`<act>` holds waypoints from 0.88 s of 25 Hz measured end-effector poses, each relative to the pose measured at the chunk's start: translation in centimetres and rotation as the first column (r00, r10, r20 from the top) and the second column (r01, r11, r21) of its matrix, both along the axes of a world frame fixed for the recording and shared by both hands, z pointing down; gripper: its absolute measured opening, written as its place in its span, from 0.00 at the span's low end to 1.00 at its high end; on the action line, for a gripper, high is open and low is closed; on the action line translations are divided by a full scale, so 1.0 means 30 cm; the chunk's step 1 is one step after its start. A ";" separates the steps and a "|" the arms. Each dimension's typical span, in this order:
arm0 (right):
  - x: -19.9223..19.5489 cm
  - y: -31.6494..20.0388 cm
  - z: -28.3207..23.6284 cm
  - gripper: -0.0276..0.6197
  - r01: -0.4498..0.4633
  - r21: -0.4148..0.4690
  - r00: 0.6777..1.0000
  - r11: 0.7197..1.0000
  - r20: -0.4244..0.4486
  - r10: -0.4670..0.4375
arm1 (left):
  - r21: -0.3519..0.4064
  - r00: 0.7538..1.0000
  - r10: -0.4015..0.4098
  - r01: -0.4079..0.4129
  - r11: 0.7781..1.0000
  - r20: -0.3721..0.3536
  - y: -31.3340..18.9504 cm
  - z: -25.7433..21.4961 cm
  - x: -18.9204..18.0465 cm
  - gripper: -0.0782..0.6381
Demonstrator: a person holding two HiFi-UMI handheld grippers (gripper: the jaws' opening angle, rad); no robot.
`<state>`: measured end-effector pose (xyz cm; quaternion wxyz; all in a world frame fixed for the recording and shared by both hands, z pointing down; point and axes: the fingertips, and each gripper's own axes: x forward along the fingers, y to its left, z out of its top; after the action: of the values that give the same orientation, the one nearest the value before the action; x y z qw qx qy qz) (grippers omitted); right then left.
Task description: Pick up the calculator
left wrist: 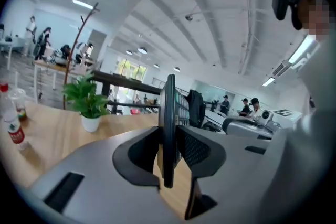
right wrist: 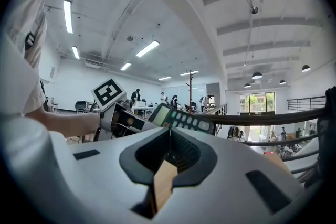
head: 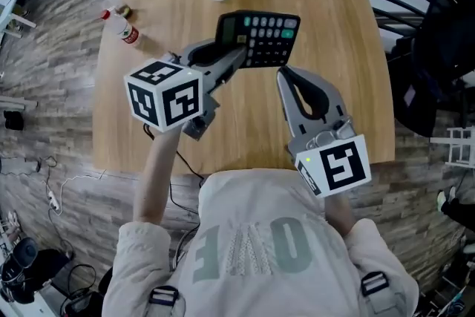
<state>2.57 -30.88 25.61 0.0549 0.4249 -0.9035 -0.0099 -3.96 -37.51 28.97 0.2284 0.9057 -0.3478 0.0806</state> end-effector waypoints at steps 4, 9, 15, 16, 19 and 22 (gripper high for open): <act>-0.030 0.016 -0.058 0.07 0.014 0.053 1.000 0.998 0.018 -0.015 | 0.182 0.988 -0.155 0.153 0.971 0.000 0.032 -0.121 -0.086 0.27; -0.036 0.060 -0.165 0.07 -0.010 0.152 0.994 0.988 0.112 -0.007 | 0.362 0.938 -0.346 0.327 0.873 -0.012 0.113 -0.233 -0.192 0.27; -0.046 0.080 -0.169 0.07 -0.058 0.200 0.993 0.978 0.112 0.036 | 0.597 0.860 -0.496 0.461 0.656 -0.120 0.219 -0.332 -0.265 0.27; -0.050 0.080 -0.159 0.07 -0.064 0.198 0.994 0.978 0.101 0.044 | 0.607 0.849 -0.513 0.476 0.636 -0.128 0.228 -0.333 -0.273 0.27; -0.060 0.091 -0.140 0.07 -0.063 0.179 0.994 0.982 0.099 0.045 | 0.631 0.831 -0.542 0.487 0.604 -0.124 0.250 -0.331 -0.284 0.27; -0.061 0.089 -0.133 0.07 -0.071 0.163 0.993 0.984 0.102 0.055 | 0.645 0.824 -0.548 0.497 0.581 -0.142 0.267 -0.343 -0.289 0.27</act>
<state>0.75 -28.19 21.62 -0.0246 0.4563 -0.8872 -0.0630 -12.62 -29.51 18.67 -0.1039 0.7795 -0.6119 -0.0846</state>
